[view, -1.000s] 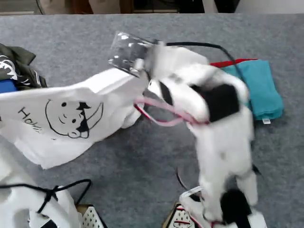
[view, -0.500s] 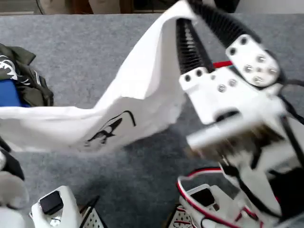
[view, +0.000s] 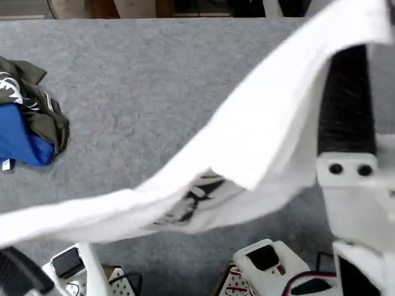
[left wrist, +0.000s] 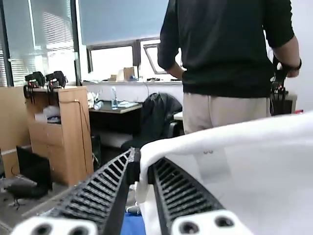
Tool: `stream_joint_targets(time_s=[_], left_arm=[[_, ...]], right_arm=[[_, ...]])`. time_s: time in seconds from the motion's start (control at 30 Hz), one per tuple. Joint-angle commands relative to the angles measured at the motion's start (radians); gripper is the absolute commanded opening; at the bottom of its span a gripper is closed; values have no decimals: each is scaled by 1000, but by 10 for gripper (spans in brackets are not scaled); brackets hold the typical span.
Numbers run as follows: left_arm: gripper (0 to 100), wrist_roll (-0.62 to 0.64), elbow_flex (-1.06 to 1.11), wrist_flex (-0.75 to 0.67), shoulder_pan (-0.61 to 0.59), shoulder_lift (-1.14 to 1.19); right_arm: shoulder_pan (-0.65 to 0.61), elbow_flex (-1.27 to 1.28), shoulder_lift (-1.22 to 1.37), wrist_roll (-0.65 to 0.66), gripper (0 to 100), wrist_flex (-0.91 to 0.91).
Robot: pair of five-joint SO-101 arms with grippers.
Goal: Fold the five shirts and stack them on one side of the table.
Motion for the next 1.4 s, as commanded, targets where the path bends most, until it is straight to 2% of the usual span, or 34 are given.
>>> stream_joint_targets(time_s=[0.0, 0.17, 0.3, 0.9, 1.37], left_arm=[[19, 6, 17, 55, 12, -1], [19, 0, 72, 58, 9, -2], [19, -2, 138, 48, 9, -1], [19, 0, 453, -252, 14, 1], [19, -2, 473, -253, 14, -1]], right_arm=[[-1, -50, 10, -2, 2, -25], [-1, -71, 10, 3, 2, -25], [-1, -31, 10, 74, 2, -21], [1, -5, 12, 97, 2, -15], [2, 110, 8, 150, 2, -21]])
